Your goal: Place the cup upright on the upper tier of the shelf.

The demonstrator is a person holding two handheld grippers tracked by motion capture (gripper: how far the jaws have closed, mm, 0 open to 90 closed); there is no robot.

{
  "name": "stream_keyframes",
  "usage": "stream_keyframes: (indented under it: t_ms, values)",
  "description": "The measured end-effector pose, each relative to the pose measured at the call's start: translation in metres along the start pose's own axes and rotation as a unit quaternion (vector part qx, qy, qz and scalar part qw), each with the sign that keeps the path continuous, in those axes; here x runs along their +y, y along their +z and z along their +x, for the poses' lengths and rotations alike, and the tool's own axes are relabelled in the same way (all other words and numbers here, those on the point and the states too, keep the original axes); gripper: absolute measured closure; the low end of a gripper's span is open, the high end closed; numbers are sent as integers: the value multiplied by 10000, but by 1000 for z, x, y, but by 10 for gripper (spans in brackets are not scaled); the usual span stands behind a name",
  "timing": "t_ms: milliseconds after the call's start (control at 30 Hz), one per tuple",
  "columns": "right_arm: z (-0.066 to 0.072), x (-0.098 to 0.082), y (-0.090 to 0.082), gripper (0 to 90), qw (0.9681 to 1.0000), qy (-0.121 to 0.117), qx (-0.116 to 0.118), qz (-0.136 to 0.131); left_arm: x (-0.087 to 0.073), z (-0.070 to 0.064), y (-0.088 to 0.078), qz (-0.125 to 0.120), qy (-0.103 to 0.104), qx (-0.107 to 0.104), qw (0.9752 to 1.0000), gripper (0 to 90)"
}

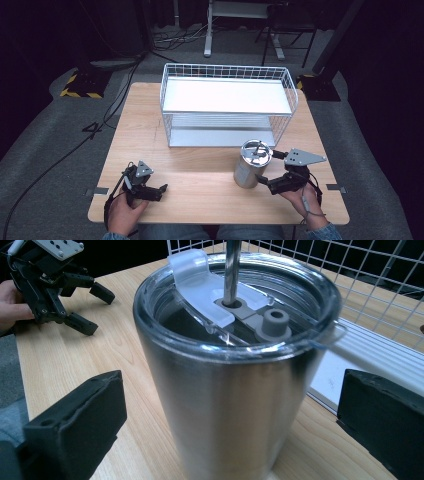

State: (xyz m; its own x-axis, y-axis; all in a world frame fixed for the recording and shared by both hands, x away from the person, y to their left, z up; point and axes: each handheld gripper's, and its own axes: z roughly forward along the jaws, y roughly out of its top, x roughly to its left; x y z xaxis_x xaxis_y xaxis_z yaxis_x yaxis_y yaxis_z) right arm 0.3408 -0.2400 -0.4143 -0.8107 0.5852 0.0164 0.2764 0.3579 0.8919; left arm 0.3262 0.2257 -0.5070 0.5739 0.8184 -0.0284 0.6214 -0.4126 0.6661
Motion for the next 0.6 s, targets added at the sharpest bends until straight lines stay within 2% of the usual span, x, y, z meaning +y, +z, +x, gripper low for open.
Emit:
stream_keyframes:
  t_ms: [300, 600]
  values:
    - [-1, 4, 13, 0, 9999, 84, 86, -50, 0, 0, 0, -1, 0, 0, 10000, 5]
    - [-2, 9, 29, 0, 9999, 84, 28, -81, 0, 0, 0, 0, 0, 0, 10000, 5]
